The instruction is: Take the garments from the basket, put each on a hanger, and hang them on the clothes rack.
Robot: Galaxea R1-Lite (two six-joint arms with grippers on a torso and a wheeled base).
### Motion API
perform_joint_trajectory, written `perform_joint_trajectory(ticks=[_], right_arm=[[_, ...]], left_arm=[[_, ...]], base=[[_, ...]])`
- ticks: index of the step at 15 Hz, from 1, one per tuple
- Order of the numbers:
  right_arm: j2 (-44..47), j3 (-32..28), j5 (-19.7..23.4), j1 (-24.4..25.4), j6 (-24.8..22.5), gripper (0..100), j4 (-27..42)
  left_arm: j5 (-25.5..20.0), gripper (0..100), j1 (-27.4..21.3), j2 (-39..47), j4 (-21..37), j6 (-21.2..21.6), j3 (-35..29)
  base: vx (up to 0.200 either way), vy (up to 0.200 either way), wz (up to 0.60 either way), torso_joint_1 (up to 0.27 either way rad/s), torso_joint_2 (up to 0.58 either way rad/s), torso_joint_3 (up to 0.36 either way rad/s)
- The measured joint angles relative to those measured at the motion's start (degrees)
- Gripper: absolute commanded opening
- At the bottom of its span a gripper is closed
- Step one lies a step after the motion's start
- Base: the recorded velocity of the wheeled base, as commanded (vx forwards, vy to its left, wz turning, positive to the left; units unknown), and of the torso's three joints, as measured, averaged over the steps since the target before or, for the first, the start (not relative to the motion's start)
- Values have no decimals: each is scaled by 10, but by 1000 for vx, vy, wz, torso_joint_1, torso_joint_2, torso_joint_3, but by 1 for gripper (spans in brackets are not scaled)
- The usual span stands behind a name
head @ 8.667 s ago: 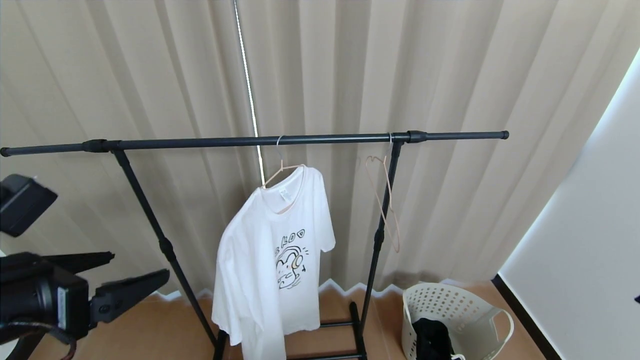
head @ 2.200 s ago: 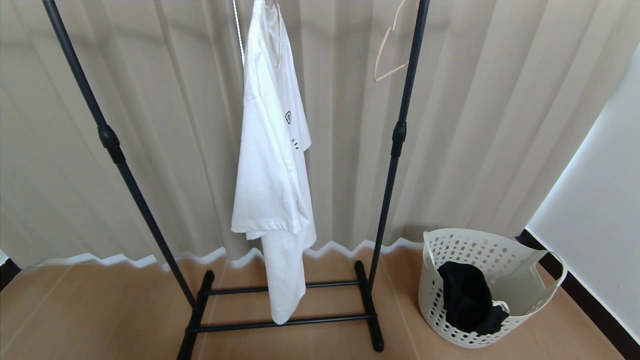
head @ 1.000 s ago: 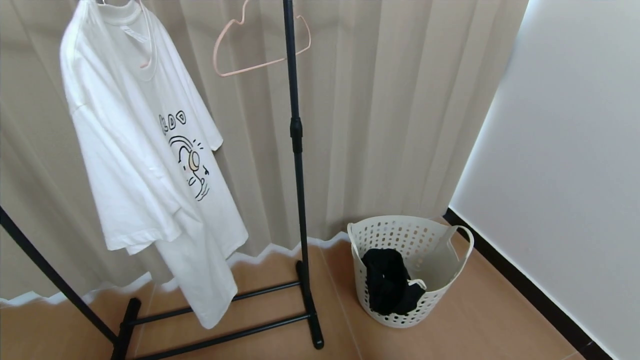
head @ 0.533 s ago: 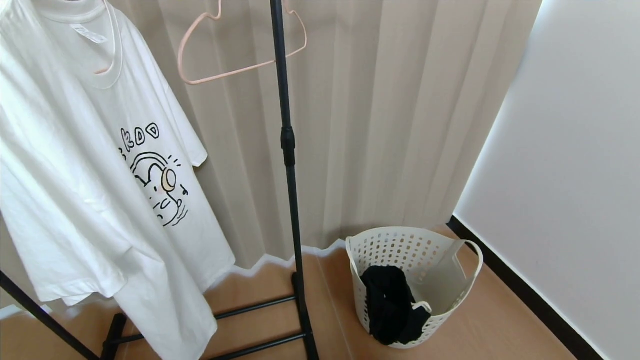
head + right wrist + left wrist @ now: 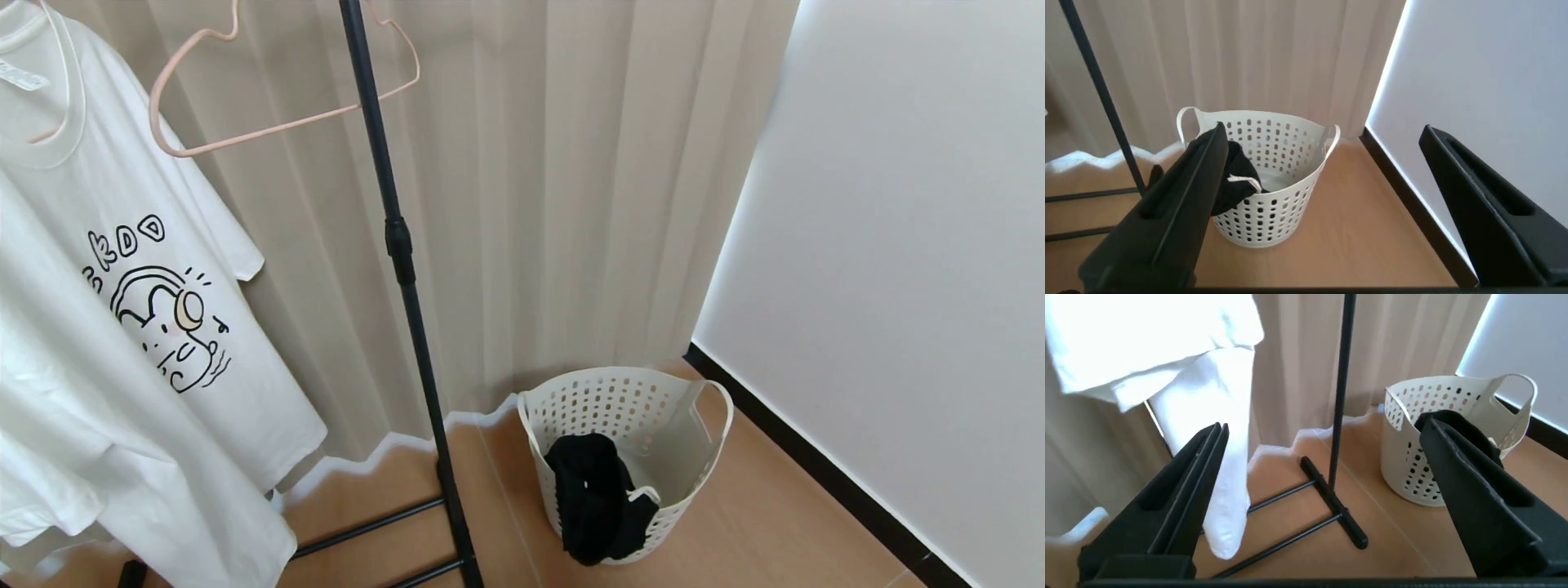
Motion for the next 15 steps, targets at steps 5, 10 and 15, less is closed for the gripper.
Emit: perform_joint_trajectory(ticks=[5, 10, 15], right_arm=[[0, 0, 0, 0, 1, 100, 0], [0, 0, -1, 0, 1, 100, -1], [0, 0, -1, 0, 1, 100, -1]], left_arm=[[0, 100, 0, 0, 0, 0, -1], [0, 100, 0, 0, 0, 0, 0], [1, 100, 0, 0, 0, -2, 0]], base=[[0, 0, 0, 0, 0, 0], [0, 0, 0, 0, 0, -15], [0, 0, 0, 0, 1, -168]])
